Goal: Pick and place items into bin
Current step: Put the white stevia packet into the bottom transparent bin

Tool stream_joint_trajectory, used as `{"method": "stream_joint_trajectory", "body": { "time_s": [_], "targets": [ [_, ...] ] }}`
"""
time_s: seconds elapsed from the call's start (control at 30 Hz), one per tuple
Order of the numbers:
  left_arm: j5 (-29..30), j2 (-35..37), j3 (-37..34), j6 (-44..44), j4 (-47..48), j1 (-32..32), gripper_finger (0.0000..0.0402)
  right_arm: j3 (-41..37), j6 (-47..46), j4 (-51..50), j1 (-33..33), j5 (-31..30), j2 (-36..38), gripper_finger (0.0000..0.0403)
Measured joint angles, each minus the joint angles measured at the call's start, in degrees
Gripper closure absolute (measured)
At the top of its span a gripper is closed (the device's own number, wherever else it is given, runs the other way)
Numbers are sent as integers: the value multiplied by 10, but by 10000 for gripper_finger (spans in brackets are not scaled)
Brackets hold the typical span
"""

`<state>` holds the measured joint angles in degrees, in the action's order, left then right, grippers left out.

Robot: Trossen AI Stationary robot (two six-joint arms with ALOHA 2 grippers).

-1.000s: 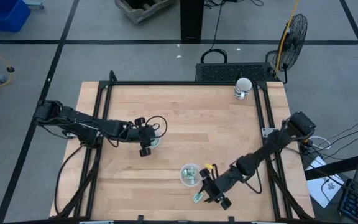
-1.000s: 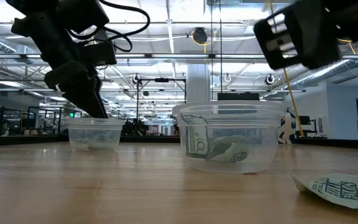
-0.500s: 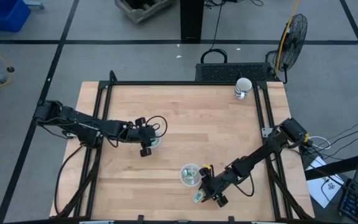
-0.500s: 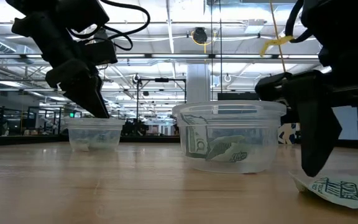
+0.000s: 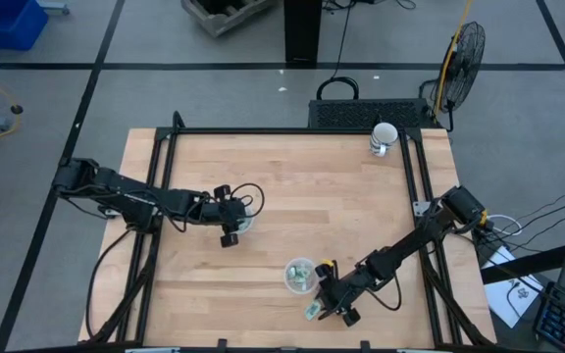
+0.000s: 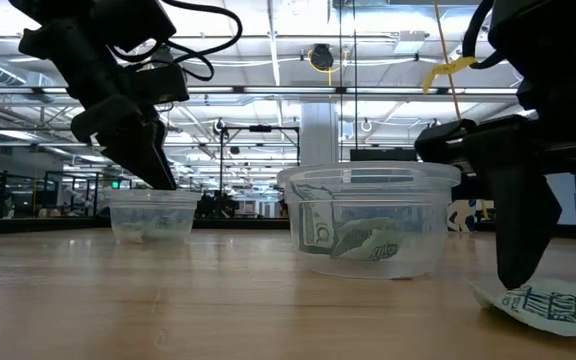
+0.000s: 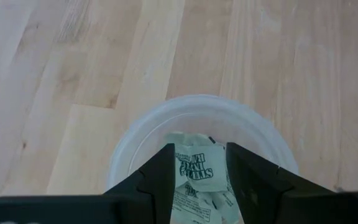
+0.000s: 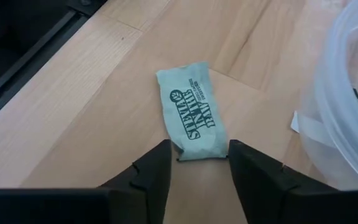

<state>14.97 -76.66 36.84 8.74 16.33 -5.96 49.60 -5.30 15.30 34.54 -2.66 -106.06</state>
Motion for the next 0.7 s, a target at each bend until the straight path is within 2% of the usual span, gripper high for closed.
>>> {"method": "stream_joint_trajectory", "body": {
  "time_s": [0.53,0.7],
  "targets": [
    [0,0,0,1,-3,0,252,-1,0,11,0,-1,-1,393],
    [0,0,0,0,-3,0,252,-1,-9,12,0,-1,0,397]
  ]
}}
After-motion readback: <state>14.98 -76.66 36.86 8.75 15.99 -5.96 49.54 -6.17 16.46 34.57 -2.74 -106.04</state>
